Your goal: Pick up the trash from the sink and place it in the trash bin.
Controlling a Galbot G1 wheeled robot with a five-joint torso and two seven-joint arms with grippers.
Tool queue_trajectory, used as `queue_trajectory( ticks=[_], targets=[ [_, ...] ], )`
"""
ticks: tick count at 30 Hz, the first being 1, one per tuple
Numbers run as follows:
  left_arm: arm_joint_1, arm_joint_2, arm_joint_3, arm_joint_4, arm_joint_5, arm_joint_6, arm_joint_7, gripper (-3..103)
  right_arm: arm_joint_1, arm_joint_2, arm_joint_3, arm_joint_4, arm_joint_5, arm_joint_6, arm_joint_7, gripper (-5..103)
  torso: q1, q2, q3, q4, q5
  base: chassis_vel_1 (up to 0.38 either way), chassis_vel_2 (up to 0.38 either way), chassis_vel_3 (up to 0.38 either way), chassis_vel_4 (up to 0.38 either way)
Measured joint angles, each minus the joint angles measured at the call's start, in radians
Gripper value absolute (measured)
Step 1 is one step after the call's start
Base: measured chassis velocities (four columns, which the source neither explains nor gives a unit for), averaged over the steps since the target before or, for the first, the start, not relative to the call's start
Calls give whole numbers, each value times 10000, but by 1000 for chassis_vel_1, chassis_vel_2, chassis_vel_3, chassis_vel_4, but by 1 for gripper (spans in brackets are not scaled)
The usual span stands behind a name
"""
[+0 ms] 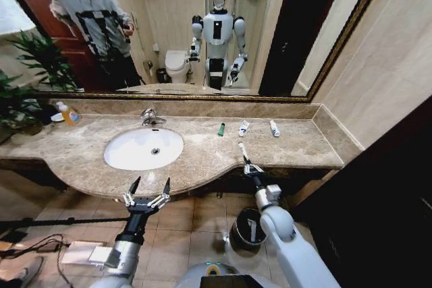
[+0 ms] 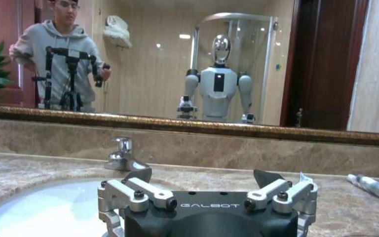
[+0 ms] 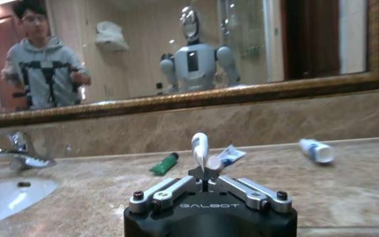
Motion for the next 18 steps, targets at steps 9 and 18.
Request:
queue_trajectory(
  ticks=[9,18],
  targets=[
    [0,1,0,0,-1,0,-2,100,-2285,456,299,366,-1100,1403,377,0,0,0,0,-1,1,0,0,0,0],
    [0,0,0,0,0,0,0,100,-3707,722,63,-754,-1970,2708,655,0,-1,0,0,-1,0,0,0,0,0]
  ],
)
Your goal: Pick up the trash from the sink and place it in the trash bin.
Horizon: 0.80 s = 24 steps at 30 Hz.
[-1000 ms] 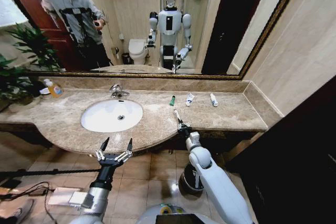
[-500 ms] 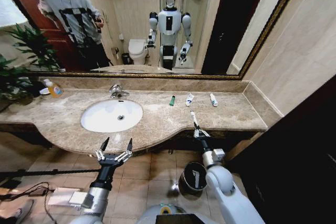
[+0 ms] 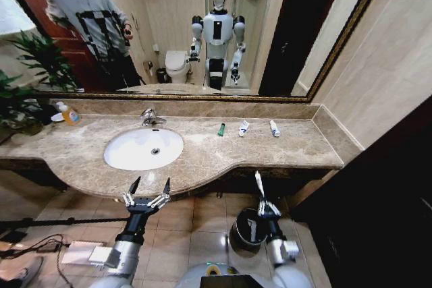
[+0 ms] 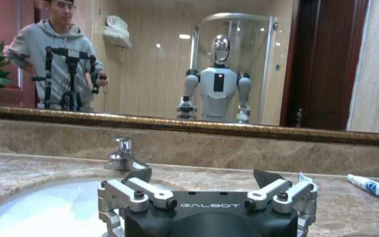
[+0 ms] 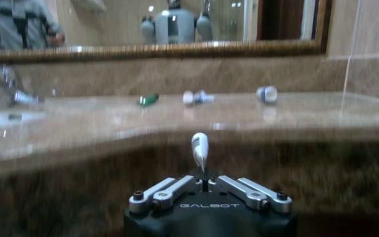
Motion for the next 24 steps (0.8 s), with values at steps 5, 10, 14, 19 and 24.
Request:
queue_trajectory(
  ticks=[5,10,14,19,24],
  targets=[
    [0,0,-1,0,0,0,-1,100,334,-12,-89,-1607,-113,126,-132,0,0,-1,0,1,1,0,0,0,0],
    [0,0,0,0,0,0,0,100,1252,-56,-197,-3311,-161,31,-314,0,2,-2,2,1,1,0,0,0,0],
    [0,0,0,0,0,0,0,100,2084,-8,-243,-4640,-81,-207,-647,0,2,-2,1,2,1,0,0,0,0],
    [0,0,0,0,0,0,1,100,2823,126,-191,-5929,135,-411,-1068,0,2,-2,2,1,1,0,0,0,0],
    [1,0,0,1,0,0,-1,100,3819,47,-131,-7912,657,-602,-1792,0,2,-2,2,1,-1,0,0,0,0]
  ],
)
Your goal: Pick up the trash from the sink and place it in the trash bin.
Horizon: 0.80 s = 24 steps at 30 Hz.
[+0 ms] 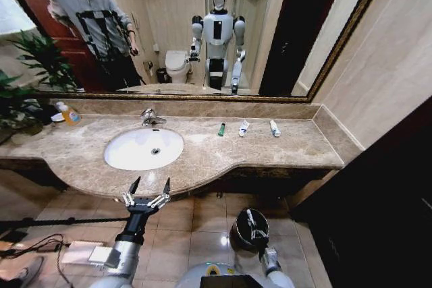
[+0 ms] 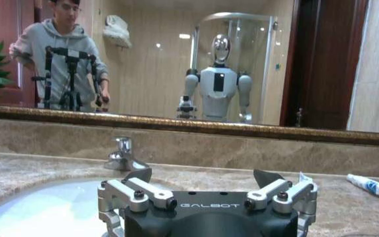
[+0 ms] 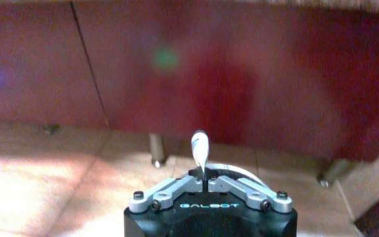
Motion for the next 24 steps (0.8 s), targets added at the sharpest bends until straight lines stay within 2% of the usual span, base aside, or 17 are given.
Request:
queue_trajectory(
  ticks=[3,6,10,17,24],
  targets=[
    [0,0,0,0,0,-1,1,100,272,8,23,-571,67,-34,-119,0,0,0,0,0,4,0,0,0,0],
    [0,0,0,0,0,-1,1,100,850,-7,-7,-1482,629,-599,-515,0,0,0,0,0,1,0,0,0,0],
    [0,0,0,-1,0,0,2,100,1417,15,-69,-2266,979,-939,-702,0,0,0,0,0,0,0,0,0,0],
    [0,0,0,-1,0,0,0,100,2638,77,-117,-3938,966,-968,-781,0,0,0,0,2,0,0,0,0,0],
    [0,0,0,-1,0,0,1,100,3463,312,-140,-5351,372,-860,-837,0,0,0,0,0,1,0,0,0,0]
  ],
)
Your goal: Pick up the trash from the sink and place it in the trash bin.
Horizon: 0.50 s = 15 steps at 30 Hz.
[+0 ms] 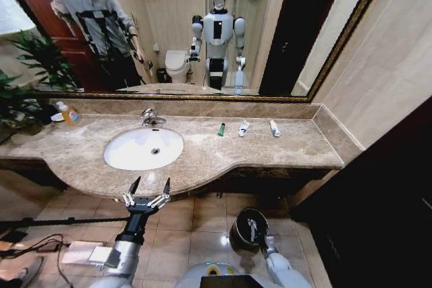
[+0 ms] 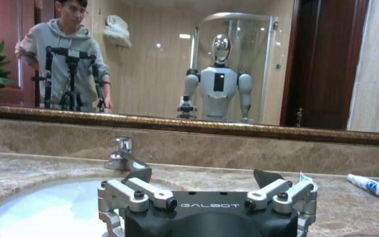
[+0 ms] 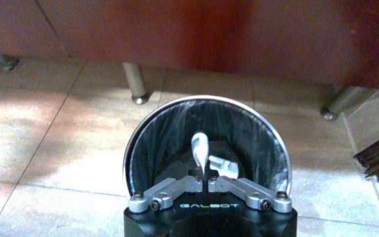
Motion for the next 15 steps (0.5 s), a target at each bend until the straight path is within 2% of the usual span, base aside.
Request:
queue_trajectory(
  ticks=[8,15],
  targets=[
    [0,0,0,0,0,0,0,100,483,355,45,-1013,146,80,-14,0,0,0,0,0,0,0,0,0,0],
    [0,0,0,0,0,0,0,100,809,313,168,-1691,138,156,-38,0,0,0,0,0,-1,0,0,0,0]
  ],
)
